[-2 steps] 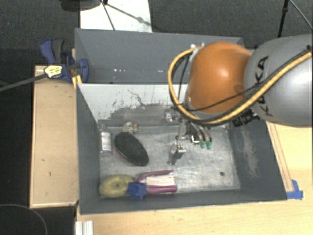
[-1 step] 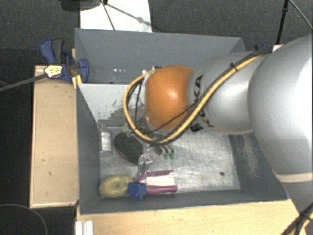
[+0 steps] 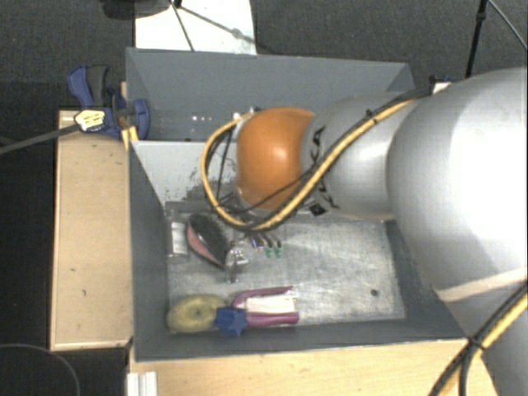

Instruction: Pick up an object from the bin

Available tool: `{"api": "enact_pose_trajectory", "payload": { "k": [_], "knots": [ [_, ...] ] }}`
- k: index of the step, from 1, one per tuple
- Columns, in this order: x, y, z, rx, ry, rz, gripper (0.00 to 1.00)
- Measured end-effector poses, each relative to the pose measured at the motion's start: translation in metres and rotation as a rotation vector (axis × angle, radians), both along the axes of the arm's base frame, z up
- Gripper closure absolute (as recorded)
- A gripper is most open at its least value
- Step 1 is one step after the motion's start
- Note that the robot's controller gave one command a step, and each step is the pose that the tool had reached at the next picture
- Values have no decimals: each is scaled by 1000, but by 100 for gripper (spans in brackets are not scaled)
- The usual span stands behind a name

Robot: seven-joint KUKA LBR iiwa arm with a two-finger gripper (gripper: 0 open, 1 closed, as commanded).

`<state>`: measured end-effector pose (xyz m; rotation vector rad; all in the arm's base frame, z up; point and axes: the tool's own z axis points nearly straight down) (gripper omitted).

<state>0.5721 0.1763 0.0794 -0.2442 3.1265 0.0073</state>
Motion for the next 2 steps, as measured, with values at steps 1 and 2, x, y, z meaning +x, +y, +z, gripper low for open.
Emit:
{"api": "enact_pose_trajectory", "payload": {
  "k": [1, 2],
  "knots": [
    [7, 1, 9, 7, -27, -6, 100],
    [5, 6, 197, -2, -5, -22, 100]
  ]
}}
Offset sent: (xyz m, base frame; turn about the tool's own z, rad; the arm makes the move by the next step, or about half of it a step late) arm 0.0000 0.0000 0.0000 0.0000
